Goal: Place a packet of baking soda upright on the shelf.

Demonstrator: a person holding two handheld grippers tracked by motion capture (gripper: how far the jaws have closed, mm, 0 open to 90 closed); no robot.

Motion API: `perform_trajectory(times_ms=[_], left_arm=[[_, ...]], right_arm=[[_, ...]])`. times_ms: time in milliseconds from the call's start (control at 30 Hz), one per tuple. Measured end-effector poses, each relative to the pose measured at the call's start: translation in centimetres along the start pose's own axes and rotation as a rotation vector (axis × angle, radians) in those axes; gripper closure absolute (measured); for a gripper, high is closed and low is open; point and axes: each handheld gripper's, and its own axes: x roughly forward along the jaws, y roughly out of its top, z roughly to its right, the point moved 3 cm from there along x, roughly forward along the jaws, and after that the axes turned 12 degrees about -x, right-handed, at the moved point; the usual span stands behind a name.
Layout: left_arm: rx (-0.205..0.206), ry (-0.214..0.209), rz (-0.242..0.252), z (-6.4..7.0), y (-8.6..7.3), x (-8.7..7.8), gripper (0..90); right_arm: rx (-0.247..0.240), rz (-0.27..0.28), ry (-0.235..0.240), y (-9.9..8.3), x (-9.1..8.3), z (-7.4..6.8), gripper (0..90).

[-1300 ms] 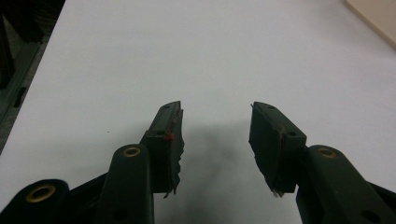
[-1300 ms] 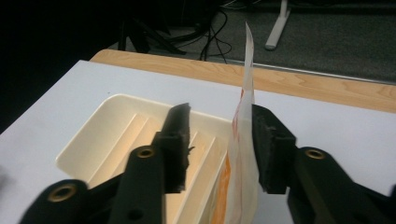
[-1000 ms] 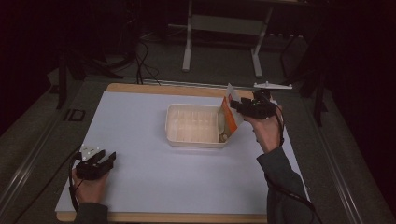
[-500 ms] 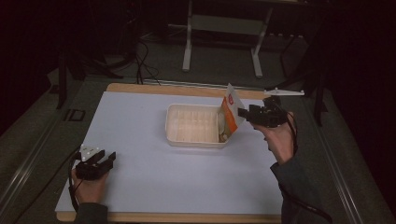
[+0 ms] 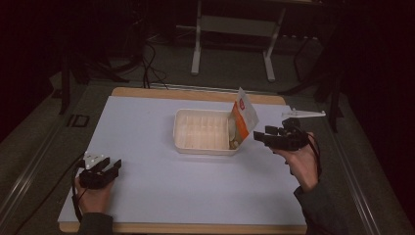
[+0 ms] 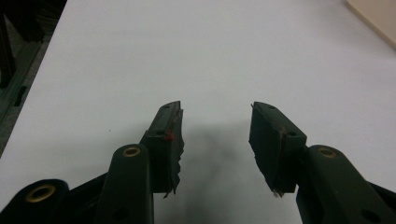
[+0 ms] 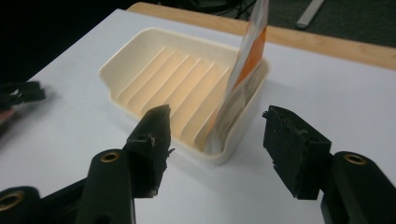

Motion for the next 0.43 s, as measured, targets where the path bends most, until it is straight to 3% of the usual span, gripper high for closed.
perform_trajectory(times_ms=[267,333,433], left_arm=[[0.004,0.004,-0.003,0.1,0.0,0.0,53.7],[0.006,0.005,-0.004,0.0,0.0,0.1,53.7],[0.007,0.009,-0.004,0.0,0.0,0.1,53.7]], right_arm=[[0.026,-0.023,-0.006,-3.7,-0.4,0.5,41.1],[0.041,-0.026,-0.021,-4.5,-0.4,1.1,41.2],[0.071,-0.038,-0.085,-6.2,-0.2,2.3,41.3]])
